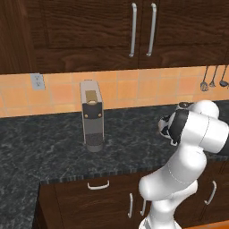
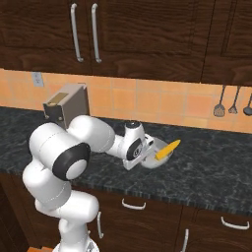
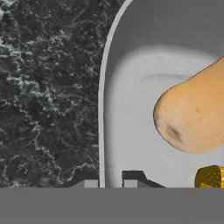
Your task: Take the meat container that has the shrimp and place it on the second highest rack of the freezer. Then take the vegetable container that has the corn and squash and place it on the highest rack of the freezer.
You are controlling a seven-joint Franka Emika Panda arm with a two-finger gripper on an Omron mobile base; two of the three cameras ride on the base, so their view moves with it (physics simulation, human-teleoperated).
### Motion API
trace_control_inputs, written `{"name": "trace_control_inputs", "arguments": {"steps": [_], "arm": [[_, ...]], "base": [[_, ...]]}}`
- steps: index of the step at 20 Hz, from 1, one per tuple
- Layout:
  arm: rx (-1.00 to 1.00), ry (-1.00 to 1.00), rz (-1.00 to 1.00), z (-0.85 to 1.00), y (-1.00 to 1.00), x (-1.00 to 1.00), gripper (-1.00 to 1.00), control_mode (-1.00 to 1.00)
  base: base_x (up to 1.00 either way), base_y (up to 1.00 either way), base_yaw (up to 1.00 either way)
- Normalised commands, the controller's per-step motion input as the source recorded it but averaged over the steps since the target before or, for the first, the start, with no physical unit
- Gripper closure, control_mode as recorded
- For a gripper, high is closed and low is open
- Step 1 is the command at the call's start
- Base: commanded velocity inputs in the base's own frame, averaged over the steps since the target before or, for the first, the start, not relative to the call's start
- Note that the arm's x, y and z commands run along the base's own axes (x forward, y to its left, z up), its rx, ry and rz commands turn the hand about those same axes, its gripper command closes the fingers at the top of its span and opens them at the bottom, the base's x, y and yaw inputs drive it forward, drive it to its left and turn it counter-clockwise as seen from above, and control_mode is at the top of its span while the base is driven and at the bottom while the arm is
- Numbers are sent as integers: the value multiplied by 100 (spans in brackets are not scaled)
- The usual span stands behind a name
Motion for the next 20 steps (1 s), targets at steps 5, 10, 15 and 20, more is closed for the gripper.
{"name": "trace_control_inputs", "arguments": {"steps": [5,10,15,20], "arm": [[5,0,9,55,-39,-24,100,-100],[0,-1,16,33,-15,-16,100,-100],[-1,1,22,52,35,-16,100,-100],[-4,3,18,36,100,-37,100,-100]], "base": [[0,0,0],[0,0,0],[0,0,0],[0,0,0]]}}
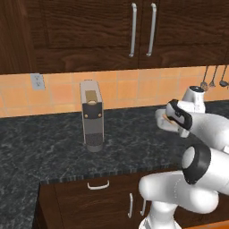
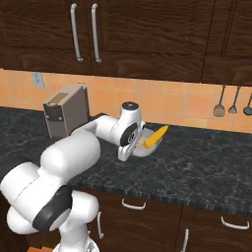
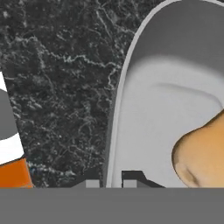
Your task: Take the meat container that has the shrimp and place it on the second highest rack of the freezer. Then take the vegetable container that has the corn and squash and place it on the highest rack of the freezer.
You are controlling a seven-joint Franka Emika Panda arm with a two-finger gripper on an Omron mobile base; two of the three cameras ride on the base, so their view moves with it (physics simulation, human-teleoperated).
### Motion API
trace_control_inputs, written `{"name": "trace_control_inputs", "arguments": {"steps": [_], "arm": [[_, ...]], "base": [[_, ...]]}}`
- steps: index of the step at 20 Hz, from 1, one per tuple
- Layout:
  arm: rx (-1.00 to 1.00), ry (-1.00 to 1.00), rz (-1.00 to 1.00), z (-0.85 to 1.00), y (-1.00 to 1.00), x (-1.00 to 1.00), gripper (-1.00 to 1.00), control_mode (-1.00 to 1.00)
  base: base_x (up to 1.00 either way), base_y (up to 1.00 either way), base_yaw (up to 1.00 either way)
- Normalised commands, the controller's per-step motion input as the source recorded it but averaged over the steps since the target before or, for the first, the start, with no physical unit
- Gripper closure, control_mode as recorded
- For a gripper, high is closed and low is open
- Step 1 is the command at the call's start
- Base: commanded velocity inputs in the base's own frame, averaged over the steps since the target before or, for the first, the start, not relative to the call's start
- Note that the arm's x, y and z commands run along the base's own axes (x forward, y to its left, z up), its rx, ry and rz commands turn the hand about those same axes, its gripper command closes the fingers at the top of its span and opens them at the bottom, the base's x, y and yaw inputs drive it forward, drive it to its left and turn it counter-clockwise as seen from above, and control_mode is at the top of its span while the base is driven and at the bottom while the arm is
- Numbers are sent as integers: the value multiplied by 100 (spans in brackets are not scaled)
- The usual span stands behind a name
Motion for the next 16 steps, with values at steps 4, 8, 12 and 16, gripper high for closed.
{"name": "trace_control_inputs", "arguments": {"steps": [4,8,12,16], "arm": [[-5,5,14,32,100,-45,100,-100],[-7,6,11,45,95,-55,100,-100],[-3,7,7,42,52,-46,100,-100],[0,0,8,48,-3,-32,100,-100]], "base": [[0,0,0],[0,0,0],[0,0,0],[0,0,0]]}}
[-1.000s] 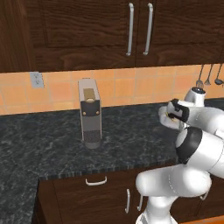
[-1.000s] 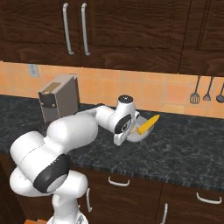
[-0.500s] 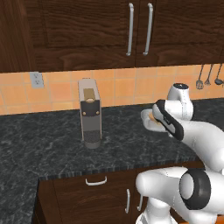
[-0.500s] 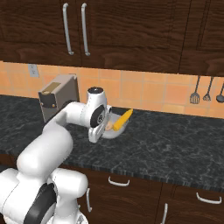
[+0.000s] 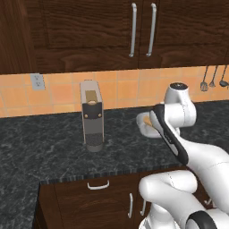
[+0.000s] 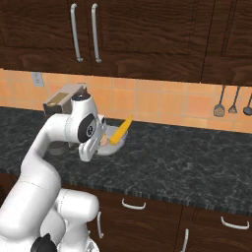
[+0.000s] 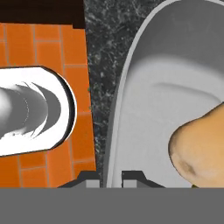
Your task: Take the meat container that has the shrimp and place it on the second highest rack of the freezer. Then take the vegetable container that has the corn and squash and place it on the highest rack of the freezer.
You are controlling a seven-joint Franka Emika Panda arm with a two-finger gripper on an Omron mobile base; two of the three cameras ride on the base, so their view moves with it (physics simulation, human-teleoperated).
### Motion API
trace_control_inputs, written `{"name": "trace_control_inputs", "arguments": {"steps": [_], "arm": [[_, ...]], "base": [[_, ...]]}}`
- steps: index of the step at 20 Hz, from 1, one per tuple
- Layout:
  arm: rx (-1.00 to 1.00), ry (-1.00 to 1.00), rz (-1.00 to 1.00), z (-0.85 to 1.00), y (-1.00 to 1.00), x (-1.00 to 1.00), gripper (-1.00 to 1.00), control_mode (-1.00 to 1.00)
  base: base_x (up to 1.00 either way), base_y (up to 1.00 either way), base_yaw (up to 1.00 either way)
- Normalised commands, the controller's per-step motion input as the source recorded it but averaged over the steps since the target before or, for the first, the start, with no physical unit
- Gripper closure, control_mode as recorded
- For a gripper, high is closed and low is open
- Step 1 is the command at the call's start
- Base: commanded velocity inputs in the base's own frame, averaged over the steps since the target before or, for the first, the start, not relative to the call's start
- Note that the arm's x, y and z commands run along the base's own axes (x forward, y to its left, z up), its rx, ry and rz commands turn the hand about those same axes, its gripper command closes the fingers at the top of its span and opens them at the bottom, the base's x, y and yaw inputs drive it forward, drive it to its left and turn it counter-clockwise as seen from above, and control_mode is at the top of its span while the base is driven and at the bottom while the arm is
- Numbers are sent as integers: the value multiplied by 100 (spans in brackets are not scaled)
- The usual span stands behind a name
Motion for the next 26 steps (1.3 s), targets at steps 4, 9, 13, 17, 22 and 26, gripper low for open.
{"name": "trace_control_inputs", "arguments": {"steps": [4,9,13,17,22,26], "arm": [[0,0,3,41,-16,-25,100,-100],[0,0,0,14,-22,-29,100,-100],[0,0,0,1,-4,-33,100,-100],[0,0,0,0,0,-19,100,100],[0,0,0,0,0,0,100,100],[0,0,0,0,0,0,100,100]], "base": [[0,0,0],[0,0,0],[0,0,0],[-12,0,0],[-100,-78,-9],[-34,-39,-74]]}}
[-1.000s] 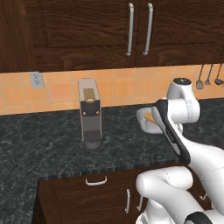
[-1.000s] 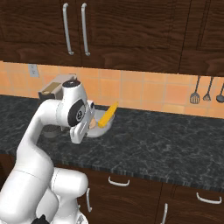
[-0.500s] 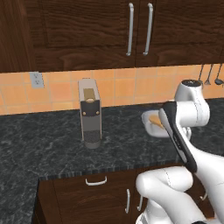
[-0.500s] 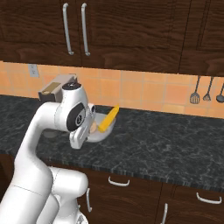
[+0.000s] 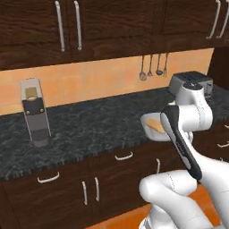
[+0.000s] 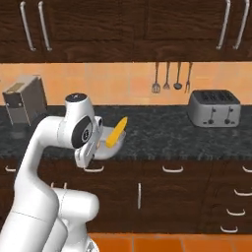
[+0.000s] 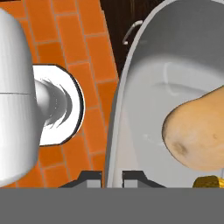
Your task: Take the meat container that has the shrimp and place it on the second highest rack of the freezer. Then take the vegetable container that has the corn and squash and place it on the highest rack of the freezer.
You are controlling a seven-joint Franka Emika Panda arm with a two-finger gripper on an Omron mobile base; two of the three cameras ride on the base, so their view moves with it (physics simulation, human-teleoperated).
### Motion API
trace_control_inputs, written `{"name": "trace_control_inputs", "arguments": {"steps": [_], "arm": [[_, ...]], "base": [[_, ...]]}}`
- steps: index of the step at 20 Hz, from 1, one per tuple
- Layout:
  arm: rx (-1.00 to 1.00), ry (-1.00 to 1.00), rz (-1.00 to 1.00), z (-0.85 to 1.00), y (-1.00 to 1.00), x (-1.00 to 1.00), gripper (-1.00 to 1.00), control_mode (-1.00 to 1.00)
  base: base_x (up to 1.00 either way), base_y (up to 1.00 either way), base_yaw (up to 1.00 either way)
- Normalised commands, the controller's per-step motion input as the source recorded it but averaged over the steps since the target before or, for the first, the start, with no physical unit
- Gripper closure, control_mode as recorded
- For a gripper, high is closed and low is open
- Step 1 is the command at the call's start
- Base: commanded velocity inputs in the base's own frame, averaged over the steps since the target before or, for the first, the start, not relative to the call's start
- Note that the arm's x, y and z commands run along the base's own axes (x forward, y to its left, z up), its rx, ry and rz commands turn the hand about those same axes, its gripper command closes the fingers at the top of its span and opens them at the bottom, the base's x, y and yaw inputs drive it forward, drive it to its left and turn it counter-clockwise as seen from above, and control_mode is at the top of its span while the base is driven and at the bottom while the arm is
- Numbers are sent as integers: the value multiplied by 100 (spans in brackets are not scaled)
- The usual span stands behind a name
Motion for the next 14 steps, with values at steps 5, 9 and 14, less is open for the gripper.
{"name": "trace_control_inputs", "arguments": {"steps": [5,9,14], "arm": [[0,0,0,0,0,0,100,100],[0,0,0,0,0,0,100,100],[0,0,0,0,0,0,100,100]], "base": [[0,0,-96],[0,0,-97],[0,0,-96]]}}
